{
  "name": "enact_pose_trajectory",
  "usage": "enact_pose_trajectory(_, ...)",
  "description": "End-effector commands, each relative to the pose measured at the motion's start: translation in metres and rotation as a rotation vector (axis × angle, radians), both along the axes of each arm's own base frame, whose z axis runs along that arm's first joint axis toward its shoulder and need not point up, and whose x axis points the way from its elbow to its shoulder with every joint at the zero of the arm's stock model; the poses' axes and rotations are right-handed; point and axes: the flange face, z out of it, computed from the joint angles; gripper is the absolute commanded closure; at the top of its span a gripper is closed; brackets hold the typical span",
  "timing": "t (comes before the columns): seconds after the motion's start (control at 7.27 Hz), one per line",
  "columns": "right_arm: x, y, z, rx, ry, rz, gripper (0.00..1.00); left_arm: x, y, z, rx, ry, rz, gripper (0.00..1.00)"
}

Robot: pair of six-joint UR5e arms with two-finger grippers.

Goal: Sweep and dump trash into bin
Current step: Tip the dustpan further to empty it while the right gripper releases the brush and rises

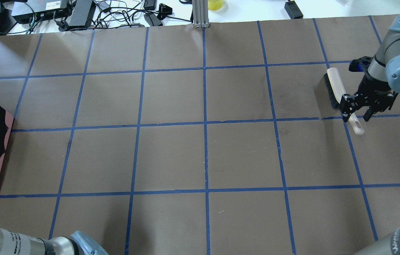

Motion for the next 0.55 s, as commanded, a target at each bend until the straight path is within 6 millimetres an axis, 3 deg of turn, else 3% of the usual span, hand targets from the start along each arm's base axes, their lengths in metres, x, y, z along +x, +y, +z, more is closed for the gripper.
enact_pose_trajectory(0.0, 0.023, 0.004, 0.092, -0.109, 0.031, 0.015, 0.01, -0.004, 0.002, 0.019, -0.040, -0.087, -0.032, 1.00)
enact_pose_trajectory(0.28, 0.036, 0.017, 0.202, -0.199, 0.017, 0.017, 0.00, -0.020, 0.012, 0.015, -0.090, -0.163, -0.059, 1.00)
enact_pose_trajectory(0.41, 0.040, 0.028, 0.246, -0.203, 0.020, 0.016, 0.00, -0.037, 0.024, 0.001, -0.108, -0.193, -0.057, 1.00)
